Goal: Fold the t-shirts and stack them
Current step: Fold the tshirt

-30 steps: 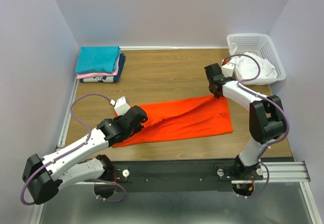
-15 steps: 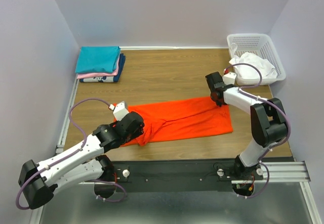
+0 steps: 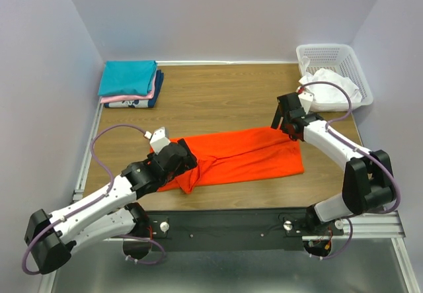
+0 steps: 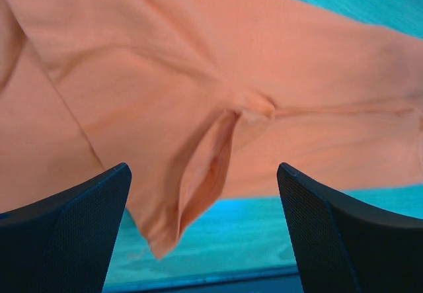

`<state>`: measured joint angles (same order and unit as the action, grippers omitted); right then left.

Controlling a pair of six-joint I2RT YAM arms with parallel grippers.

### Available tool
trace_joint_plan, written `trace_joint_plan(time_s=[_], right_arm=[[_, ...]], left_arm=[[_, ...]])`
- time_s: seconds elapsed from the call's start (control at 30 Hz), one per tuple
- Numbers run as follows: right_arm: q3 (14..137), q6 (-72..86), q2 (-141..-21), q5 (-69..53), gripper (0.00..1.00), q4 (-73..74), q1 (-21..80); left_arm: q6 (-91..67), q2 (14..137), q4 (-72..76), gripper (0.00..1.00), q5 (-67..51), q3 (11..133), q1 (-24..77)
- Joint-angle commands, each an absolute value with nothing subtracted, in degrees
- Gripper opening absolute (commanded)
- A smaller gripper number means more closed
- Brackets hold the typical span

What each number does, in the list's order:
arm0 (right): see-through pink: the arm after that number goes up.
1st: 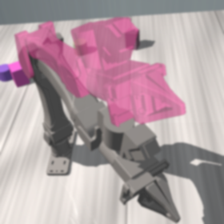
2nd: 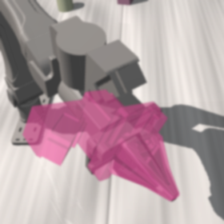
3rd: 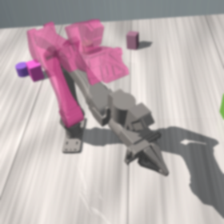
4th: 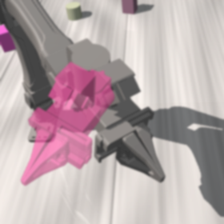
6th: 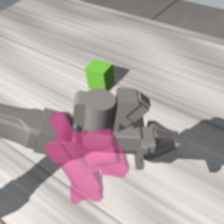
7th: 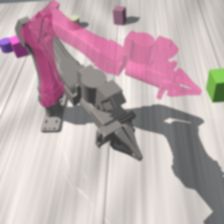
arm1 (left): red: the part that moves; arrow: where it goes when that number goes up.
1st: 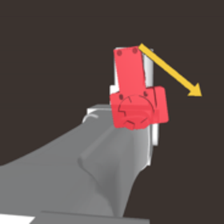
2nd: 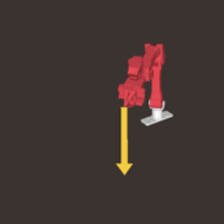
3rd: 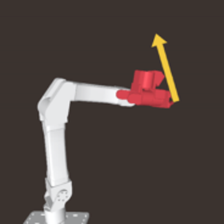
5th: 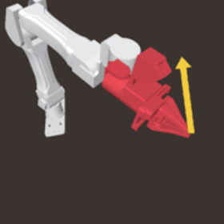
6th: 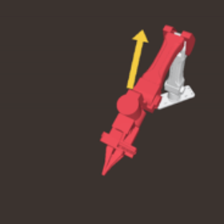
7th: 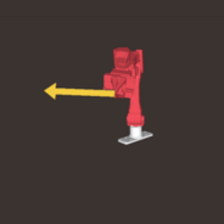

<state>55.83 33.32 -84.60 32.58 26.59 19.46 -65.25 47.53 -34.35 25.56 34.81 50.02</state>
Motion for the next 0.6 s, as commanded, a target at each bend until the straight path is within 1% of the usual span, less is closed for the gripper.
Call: trace_joint_plan(time_s=[0.0, 0.03, 0.1, 0.17, 0.2, 0.23, 0.27, 0.3, 0.47, 0.57], right_arm=[[55.6, 26.6, -83.1, 12.8, 1.0, 22.7, 20.3], [54.4, 24.9, -81.8, 5.2, 1.0, 19.3, 20.8], [53.0, 22.9, -80.7, -4.1, 1.0, 15.1, 22.4], [52.3, 20.7, -79.5, -13.5, 1.0, 10.0, 24.9], [52.5, 19.9, -79.7, -14.6, 1.0, 9.2, 27.1], [53.6, 19.3, -80.2, -12.7, 1.0, 8.9, 32.2], [54.6, 18.0, -80.8, -10.9, 1.0, 8.5, 35.2], [55.5, 17.1, -83.3, -9.9, 1.0, 8.4, 40.1], [62.8, 16.1, -94.1, -6.9, 1.0, 6.3, 47.6], [68.9, 15.0, -101.1, -4.7, 1.0, 6.2, 52.2]], left_arm=[[-58.8, 51.0, -26.1, 0.98, 29.2, 35.6, 45.5], [-55.1, 52.5, -22.4, 0.98, 26.0, 34.9, 40.9], [-51.2, 54.3, -18.2, 0.98, 20.6, 33.7, 36.1], [-49.4, 57.7, -15.6, 0.98, 19.5, 33.0, 30.2], [-48.5, 59.1, -13.8, 0.98, 18.9, 33.1, 28.1], [-46.9, 60.4, -12.8, 0.98, 17.5, 33.3, 26.6], [-46.5, 61.7, -12.0, 0.98, 16.8, 33.4, 25.2], [-45.5, 64.1, -10.1, 0.98, 15.3, 33.4, 22.3], [-43.3, 70.1, -6.9, 0.98, 10.9, 34.2, 16.1], [-43.2, 72.4, -6.0, 0.88, 11.1, 34.7, 14.2]])
